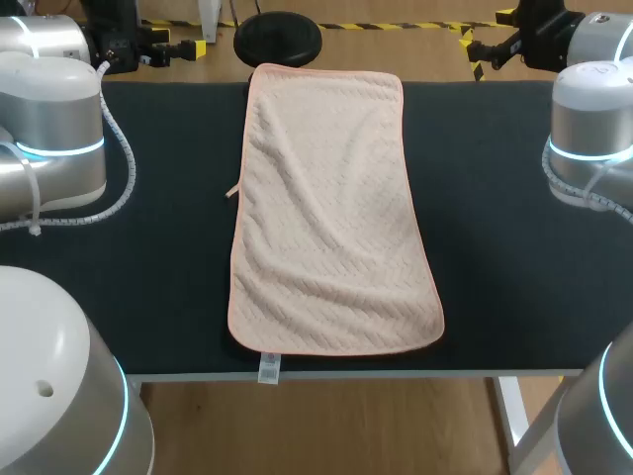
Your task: Fold the towel
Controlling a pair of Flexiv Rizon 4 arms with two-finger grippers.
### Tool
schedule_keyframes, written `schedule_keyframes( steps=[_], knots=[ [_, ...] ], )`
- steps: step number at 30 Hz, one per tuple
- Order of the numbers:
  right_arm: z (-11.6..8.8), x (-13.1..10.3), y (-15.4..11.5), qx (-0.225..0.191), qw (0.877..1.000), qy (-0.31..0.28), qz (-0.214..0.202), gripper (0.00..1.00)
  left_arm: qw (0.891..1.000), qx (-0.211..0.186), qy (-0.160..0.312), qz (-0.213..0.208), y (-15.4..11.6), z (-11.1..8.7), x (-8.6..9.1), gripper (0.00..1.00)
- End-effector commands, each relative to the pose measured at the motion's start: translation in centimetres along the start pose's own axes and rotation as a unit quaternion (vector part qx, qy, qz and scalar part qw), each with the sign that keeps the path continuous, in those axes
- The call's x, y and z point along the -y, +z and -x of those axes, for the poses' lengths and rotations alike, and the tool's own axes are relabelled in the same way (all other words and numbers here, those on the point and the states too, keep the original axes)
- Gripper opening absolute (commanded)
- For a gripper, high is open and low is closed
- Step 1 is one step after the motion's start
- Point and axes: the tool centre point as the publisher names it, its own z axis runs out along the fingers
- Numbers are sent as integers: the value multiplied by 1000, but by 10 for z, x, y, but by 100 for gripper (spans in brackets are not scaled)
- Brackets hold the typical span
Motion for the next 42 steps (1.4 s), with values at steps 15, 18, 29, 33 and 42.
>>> schedule_keyframes(
  steps=[15, 18, 29, 33, 42],
  knots=[
    [-5, -2, 6, -34, 996, -68, -47, 100, 998, -16, 36, 38, 6, -1, -1, 100],
    [-20, -8, 17, -98, 964, -207, -134, 100, 988, -48, 88, 120, 13, -5, -1, 100],
    [-53, -13, 36, -184, 809, -459, -318, 100, 844, -163, 299, 413, 29, -29, -21, 100],
    [-63, -10, 40, -178, 788, -484, -338, 100, 800, -204, 350, 442, 32, -40, -29, 100],
    [-92, 17, 47, -230, 769, -443, -399, 100, 732, -300, 406, 457, 42, -61, -64, 100]
  ],
)
